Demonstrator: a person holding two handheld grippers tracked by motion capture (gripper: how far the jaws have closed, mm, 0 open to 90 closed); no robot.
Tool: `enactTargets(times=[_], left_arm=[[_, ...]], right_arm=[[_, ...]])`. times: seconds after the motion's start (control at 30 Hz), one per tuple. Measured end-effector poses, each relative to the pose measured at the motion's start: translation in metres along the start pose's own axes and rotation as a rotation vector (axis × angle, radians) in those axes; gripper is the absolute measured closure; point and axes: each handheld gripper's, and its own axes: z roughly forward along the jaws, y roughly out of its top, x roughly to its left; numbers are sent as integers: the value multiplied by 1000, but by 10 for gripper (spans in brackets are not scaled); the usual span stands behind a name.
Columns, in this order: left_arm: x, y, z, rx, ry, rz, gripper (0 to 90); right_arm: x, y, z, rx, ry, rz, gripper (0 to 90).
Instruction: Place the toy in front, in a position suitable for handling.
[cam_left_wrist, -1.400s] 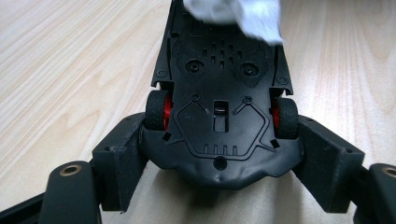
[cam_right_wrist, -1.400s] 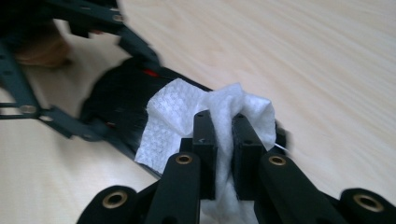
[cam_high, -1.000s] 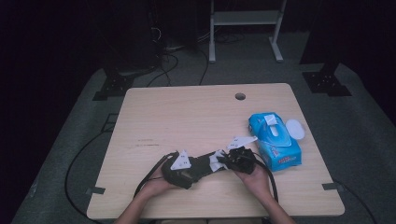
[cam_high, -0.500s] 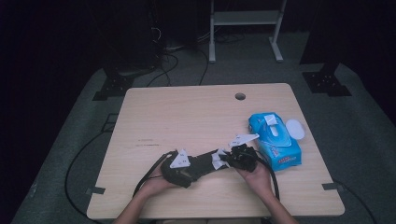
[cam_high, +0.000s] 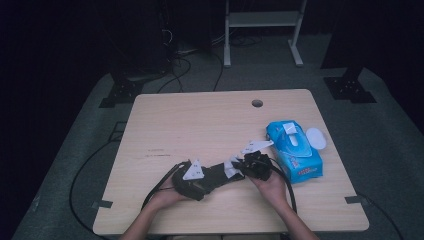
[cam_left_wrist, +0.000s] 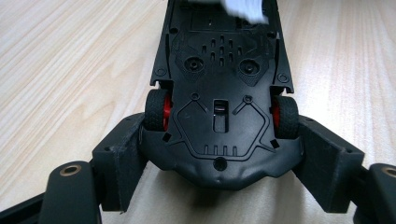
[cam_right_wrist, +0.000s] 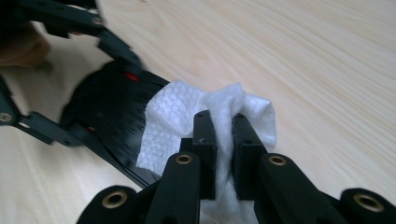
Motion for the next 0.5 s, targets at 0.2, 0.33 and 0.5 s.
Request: enactTargets(times=[0.2,0.33,0.5], left_arm=[[1,-1,-2,4,-1,1,238],[-1,0,0,-5,-12,5,238],[-3,1,0,7,-11,19,238]], right_arm=[[-1,2,2,2,-2,-23,817],[-18,-11,-10,8,16,56,817],[0,-10,-14,22,51,-41,816]])
